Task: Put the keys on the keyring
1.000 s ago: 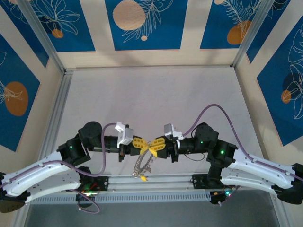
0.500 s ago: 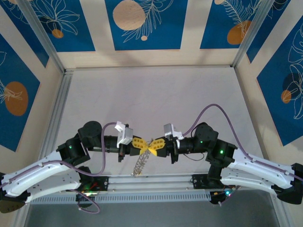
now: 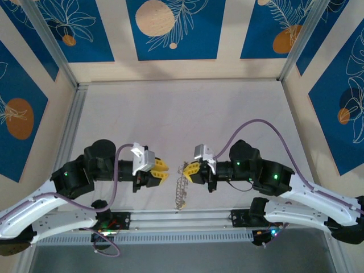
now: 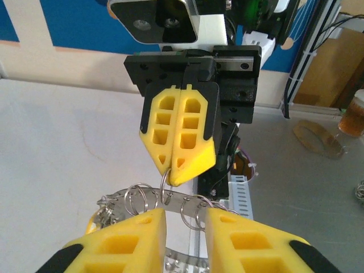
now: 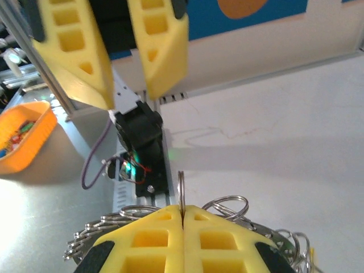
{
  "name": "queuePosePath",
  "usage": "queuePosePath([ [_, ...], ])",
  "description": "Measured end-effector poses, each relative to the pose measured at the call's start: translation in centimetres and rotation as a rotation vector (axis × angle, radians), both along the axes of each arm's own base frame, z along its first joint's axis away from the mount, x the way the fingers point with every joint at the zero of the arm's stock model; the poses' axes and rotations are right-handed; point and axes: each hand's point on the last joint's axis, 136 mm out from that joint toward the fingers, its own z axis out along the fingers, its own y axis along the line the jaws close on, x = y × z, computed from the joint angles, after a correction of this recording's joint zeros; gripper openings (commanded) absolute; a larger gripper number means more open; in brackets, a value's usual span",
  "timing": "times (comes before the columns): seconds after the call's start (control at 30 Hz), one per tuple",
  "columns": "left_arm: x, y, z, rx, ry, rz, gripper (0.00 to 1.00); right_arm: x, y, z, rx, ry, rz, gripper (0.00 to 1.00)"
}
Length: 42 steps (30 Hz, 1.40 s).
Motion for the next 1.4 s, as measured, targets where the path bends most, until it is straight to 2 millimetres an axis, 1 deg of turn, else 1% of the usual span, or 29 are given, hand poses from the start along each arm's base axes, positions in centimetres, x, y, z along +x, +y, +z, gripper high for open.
queuePosePath([
  [0.1,0.2,-0.3,0.2,0.045,-0.002,-0.008,0.28,0.5,0.3,-0.2,-0.078,-0.01,-0.017,0.0],
  [0.17,0.4,-0.7,0.0,0.076,0.0,-0.014,0.29,0.7,0.5,-0.1,-0.12,-0.017,-0.021,0.0],
  [0.23,0.6,-1.1,-0.6,0.107,0.008,-0.019,0.29,0.8,0.7,0.0,-0.152,-0.024,-0.021,0.0],
  [0.33,1.0,-1.8,-2.3,0.169,0.027,-0.026,0.3,0.6,1.0,0.1,-0.184,-0.042,-0.012,0.0],
  [0.37,1.1,-1.8,-2.6,0.182,0.03,-0.028,0.3,0.5,0.9,-0.2,-0.2,-0.044,-0.009,0.0],
  [0.63,1.0,-1.5,-3.4,0.221,0.03,-0.034,0.29,0.1,1.1,-1.3,-0.249,-0.061,0.02,0.0],
  [0.73,1.0,-1.6,-3.8,0.244,0.036,-0.038,0.28,0.0,1.1,-1.4,-0.253,-0.068,0.028,0.0],
  [0.87,1.1,-1.8,-4.2,0.259,0.045,-0.04,0.27,0.0,1.4,-1.0,-0.248,-0.077,0.031,0.0],
  [1.0,1.1,-1.8,-4.4,0.265,0.049,-0.04,0.22,-0.1,1.6,-1.0,-0.252,-0.078,0.04,0.0],
  [1.03,1.1,-1.8,-4.3,0.265,0.047,-0.041,0.19,-0.2,1.7,-1.1,-0.253,-0.078,0.042,0.0],
  [1.13,1.1,-1.8,-4.4,0.265,0.04,-0.044,0.03,-0.2,1.7,-1.1,-0.253,-0.078,0.045,0.0],
  [1.17,1.1,-1.9,-4.4,0.265,0.039,-0.047,0.0,-0.2,1.7,-1.1,-0.253,-0.078,0.044,0.0],
  [1.33,1.0,-1.9,-4.4,0.265,0.038,-0.053,0.0,-0.2,1.6,-1.1,-0.254,-0.078,0.044,0.0],
  [1.37,1.0,-1.9,-4.3,0.265,0.038,-0.052,0.0,-0.2,1.7,-1.1,-0.253,-0.078,0.044,0.03],
  [1.4,1.0,-1.8,-4.3,0.264,0.038,-0.052,0.0,-0.2,1.7,-1.1,-0.252,-0.078,0.043,0.1],
])
